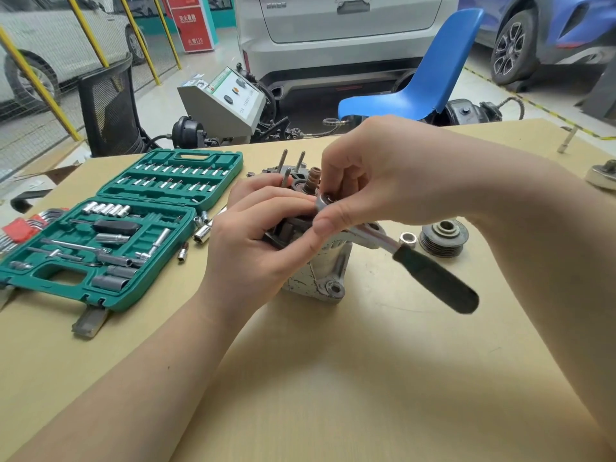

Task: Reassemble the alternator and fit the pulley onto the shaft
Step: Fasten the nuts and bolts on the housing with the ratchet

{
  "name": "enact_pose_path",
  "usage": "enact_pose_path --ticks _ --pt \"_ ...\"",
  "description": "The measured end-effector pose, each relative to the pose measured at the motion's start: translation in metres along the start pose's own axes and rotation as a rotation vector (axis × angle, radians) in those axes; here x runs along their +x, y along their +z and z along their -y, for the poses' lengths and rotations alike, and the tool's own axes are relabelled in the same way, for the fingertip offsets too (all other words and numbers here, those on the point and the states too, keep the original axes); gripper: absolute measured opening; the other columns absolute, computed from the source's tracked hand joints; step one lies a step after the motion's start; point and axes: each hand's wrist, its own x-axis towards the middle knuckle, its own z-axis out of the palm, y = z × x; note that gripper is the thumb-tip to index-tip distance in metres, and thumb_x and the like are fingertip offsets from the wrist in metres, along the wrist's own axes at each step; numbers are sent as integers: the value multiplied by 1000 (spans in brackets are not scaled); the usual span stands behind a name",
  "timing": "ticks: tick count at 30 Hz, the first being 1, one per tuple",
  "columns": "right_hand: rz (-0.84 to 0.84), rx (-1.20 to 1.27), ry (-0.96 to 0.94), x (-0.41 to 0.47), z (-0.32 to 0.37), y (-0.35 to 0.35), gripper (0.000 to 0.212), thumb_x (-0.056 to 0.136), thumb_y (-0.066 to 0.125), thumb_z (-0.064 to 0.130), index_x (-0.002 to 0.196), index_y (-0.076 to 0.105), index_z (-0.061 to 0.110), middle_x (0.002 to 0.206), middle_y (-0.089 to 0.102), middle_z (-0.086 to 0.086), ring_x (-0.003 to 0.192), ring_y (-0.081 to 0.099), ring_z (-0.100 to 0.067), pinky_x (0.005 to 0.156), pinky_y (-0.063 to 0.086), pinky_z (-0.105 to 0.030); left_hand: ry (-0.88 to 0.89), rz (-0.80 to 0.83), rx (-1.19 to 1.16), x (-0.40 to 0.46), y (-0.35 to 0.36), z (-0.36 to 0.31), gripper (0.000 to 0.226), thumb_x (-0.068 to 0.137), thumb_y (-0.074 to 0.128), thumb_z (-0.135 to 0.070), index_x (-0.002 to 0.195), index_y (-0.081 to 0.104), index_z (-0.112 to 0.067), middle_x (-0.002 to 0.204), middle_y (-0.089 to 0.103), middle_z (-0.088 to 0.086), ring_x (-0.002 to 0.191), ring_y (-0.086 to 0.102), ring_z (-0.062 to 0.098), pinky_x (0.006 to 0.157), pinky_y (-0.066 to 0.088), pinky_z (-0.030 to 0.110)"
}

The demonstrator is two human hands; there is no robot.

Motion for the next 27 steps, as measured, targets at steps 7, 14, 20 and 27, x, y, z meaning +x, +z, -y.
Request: enact_pose_path --ticks 7,14,20,27 --pt "2 -45 -44 -1 -1 -2 35 68 74 63 90 73 35 80 69 18 78 65 -2 71 58 -36 17 1 1 1 2 1 16 94 86 -26 94 84 -10 99 79 -1 99 71 27 110 47 50" --pt "-2 -15 -93 1 -4 -1 27 73 86 47 97 77 37 88 72 19 88 68 -3 81 59 -39 0 -2 -4 0 2 1 11 91 88 -20 97 83 -11 99 77 -2 108 66 26 109 48 47" --pt "13 -7 -28 2 0 2 40 66 71 71 84 72 35 76 69 20 72 65 0 64 54 -28 -21 13 -8 0 -2 0 16 93 86 -25 95 84 -9 100 80 -2 108 69 23 112 47 49" --pt "5 -41 -76 0 -2 1 23 75 81 52 93 73 40 84 68 20 84 65 -2 78 58 -38 -21 4 -26 1 -1 -2 11 89 90 -16 95 84 -7 99 78 -4 109 67 9 109 48 50"
